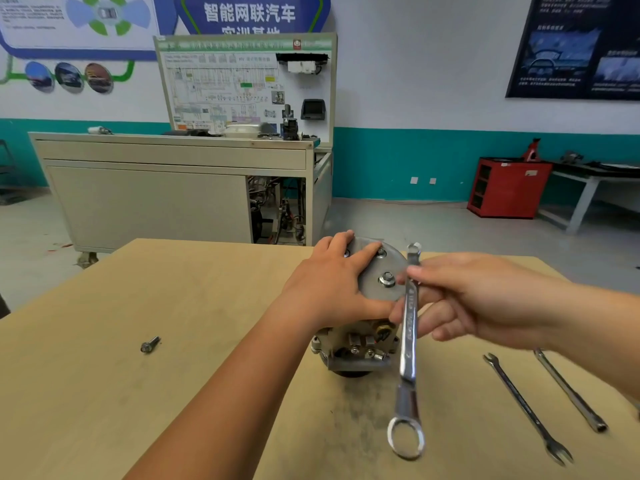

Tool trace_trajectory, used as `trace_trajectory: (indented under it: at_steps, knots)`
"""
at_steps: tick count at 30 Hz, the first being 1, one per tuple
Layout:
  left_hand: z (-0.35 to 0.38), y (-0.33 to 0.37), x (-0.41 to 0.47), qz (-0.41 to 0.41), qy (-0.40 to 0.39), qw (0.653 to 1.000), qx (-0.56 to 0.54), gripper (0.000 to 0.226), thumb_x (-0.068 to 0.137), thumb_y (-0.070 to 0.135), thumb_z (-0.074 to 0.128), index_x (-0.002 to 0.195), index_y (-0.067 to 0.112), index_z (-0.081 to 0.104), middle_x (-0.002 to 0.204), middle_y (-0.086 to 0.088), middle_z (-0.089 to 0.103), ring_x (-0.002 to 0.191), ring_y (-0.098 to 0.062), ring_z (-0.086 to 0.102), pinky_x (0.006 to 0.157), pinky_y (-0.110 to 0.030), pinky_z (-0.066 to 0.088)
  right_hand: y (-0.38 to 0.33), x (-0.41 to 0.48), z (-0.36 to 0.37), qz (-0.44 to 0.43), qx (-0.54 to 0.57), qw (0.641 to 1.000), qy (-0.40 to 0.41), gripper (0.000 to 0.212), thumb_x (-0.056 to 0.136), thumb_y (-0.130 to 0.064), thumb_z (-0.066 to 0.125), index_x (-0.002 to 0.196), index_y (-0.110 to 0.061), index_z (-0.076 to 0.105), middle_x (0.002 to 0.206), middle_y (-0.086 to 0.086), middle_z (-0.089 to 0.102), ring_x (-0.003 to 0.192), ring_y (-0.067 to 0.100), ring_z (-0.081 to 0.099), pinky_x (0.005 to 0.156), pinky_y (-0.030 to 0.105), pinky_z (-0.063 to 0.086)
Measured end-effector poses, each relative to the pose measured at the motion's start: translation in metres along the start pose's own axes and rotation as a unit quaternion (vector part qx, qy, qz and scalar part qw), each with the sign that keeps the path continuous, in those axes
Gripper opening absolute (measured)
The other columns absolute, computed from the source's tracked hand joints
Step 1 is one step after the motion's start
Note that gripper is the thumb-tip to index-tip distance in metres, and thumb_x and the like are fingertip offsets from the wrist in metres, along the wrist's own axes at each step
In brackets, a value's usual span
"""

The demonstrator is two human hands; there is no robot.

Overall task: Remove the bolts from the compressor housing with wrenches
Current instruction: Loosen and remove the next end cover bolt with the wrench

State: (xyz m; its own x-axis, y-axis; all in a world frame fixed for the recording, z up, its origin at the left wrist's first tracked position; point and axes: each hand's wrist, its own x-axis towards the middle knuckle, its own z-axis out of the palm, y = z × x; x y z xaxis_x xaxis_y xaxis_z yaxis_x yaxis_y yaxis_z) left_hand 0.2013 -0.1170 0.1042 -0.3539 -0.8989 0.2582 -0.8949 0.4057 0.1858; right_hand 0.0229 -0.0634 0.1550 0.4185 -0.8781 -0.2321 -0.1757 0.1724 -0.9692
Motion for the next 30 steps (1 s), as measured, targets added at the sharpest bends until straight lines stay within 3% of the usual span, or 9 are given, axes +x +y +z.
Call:
trace_trajectory:
  at_steps: [3,9,16,19,22,25,27,30]
  knots:
    - [-0.001,0.0,-0.001,-0.001,-0.006,1.0,0.001,0.096,0.072,0.072,0.053,0.152,0.036,0.012,0.157,0.001,0.008,0.142,-0.019,0.006,0.113,-0.041,0.025,0.007,0.004,0.014,0.015,0.031,0.999,0.002,0.019,0.096,-0.021,0.044,0.098,-0.004,0.053,0.063,0.015,0.069,0.037,0.012,0.058,0.031,0.015,0.04]
    - [-0.001,-0.002,-0.001,0.001,-0.007,1.0,-0.002,0.095,0.073,0.069,0.054,0.152,0.036,0.012,0.157,0.002,0.008,0.142,-0.017,0.006,0.112,-0.04,0.026,0.006,0.005,0.021,0.009,0.042,0.999,0.033,0.018,0.099,-0.018,0.042,0.096,-0.003,0.051,0.057,0.014,0.066,0.035,0.013,0.055,0.028,0.013,0.032]
    - [0.001,0.001,0.0,0.006,0.01,1.0,-0.002,0.094,0.073,0.072,0.054,0.151,0.038,0.015,0.156,0.002,0.011,0.142,-0.019,0.009,0.112,-0.041,0.028,0.007,0.001,0.011,0.039,-0.102,0.994,-0.012,0.023,0.099,-0.024,0.041,0.094,-0.004,0.052,0.057,0.009,0.066,0.036,0.011,0.054,0.03,0.014,0.031]
    - [0.001,0.001,-0.001,0.003,0.01,1.0,-0.002,0.1,0.068,0.081,0.051,0.151,0.038,0.015,0.156,0.003,0.012,0.142,-0.019,0.01,0.112,-0.041,0.028,-0.011,0.004,-0.009,0.076,-0.313,0.945,-0.054,0.029,0.098,-0.031,0.04,0.101,-0.006,0.054,0.058,0.002,0.067,0.04,0.009,0.055,0.038,0.015,0.035]
    - [0.0,0.0,-0.002,0.005,0.011,1.0,0.0,0.096,0.071,0.077,0.054,0.15,0.039,0.015,0.156,0.004,0.011,0.142,-0.019,0.009,0.111,-0.042,0.029,-0.04,0.014,-0.032,0.122,-0.503,0.854,-0.053,0.031,0.092,-0.042,0.047,0.099,-0.015,0.058,0.062,-0.001,0.069,0.053,0.01,0.064,0.053,0.019,0.047]
    - [0.0,0.0,-0.001,0.007,0.007,1.0,-0.001,0.096,0.07,0.077,0.054,0.15,0.039,0.015,0.156,0.005,0.011,0.142,-0.019,0.009,0.112,-0.041,0.027,-0.058,0.029,-0.048,0.078,-0.627,0.775,-0.01,0.039,0.077,-0.058,0.055,0.094,-0.025,0.061,0.069,-0.007,0.071,0.064,0.005,0.065,0.063,0.02,0.043]
    - [-0.001,0.0,-0.001,0.008,0.007,1.0,-0.001,0.096,0.07,0.077,0.054,0.15,0.039,0.016,0.156,0.005,0.011,0.141,-0.018,0.01,0.111,-0.04,0.027,-0.06,0.039,-0.054,0.002,-0.661,0.751,0.011,0.032,0.078,-0.057,0.056,0.092,-0.029,0.061,0.077,-0.01,0.066,0.071,0.004,0.058,0.062,0.02,0.039]
    - [-0.001,0.001,0.0,0.009,0.01,1.0,-0.003,0.096,0.07,0.077,0.055,0.15,0.04,0.017,0.156,0.005,0.012,0.141,-0.018,0.01,0.111,-0.04,0.026,-0.057,0.046,-0.061,-0.077,-0.656,0.75,0.01,0.011,0.086,-0.044,0.058,0.089,-0.034,0.061,0.086,-0.011,0.061,0.079,0.008,0.055,0.066,0.021,0.041]
